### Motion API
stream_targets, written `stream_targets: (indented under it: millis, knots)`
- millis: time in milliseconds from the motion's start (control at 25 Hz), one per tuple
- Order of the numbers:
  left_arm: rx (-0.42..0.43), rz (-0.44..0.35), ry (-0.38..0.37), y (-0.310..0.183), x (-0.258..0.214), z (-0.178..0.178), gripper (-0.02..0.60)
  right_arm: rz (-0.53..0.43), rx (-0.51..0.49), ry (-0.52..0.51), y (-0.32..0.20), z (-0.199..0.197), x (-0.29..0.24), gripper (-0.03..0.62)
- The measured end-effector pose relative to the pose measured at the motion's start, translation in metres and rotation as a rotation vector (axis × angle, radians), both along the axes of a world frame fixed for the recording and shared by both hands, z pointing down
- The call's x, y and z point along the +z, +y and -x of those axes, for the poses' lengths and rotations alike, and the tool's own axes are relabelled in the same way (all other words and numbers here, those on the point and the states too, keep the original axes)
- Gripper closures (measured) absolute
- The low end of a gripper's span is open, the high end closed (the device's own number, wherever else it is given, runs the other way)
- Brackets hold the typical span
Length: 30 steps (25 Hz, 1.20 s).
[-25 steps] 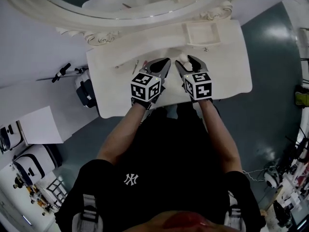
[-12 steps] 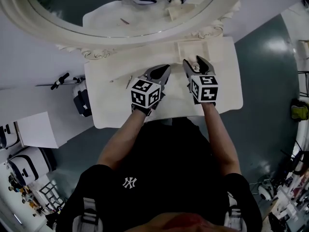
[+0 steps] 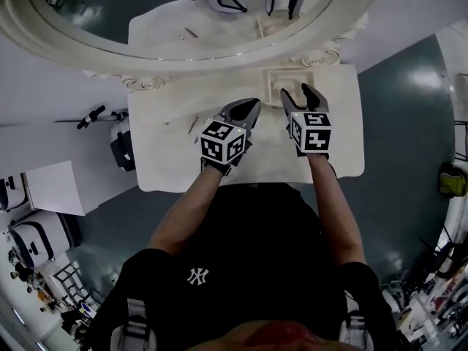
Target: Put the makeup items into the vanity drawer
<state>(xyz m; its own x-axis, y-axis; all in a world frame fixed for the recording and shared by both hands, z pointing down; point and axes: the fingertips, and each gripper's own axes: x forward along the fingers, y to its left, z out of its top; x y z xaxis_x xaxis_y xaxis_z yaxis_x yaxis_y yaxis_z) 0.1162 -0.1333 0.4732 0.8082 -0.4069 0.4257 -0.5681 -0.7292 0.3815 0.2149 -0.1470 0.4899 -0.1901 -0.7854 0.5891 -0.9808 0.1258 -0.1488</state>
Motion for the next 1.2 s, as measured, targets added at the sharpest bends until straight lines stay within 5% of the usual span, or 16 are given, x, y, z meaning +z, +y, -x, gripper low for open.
stream_targets:
  millis: [480,840,1200]
  knots:
    - [-0.043,0.02,-0.007,0.002,0.009,0.014,0.58,-0.061,-0.038,0.002,-0.002,0.017,-0.015,0.363]
    - [-0.081,0.028,-0.012,0.012,0.014,0.06,0.58,-0.181,-0.141,0.054,0.007,0.082,-0.043,0.475]
    - [-0.115,0.036,-0.029,0.029,0.019,0.122,0.58,-0.157,-0.226,0.044,0.026,0.159,-0.033,0.535]
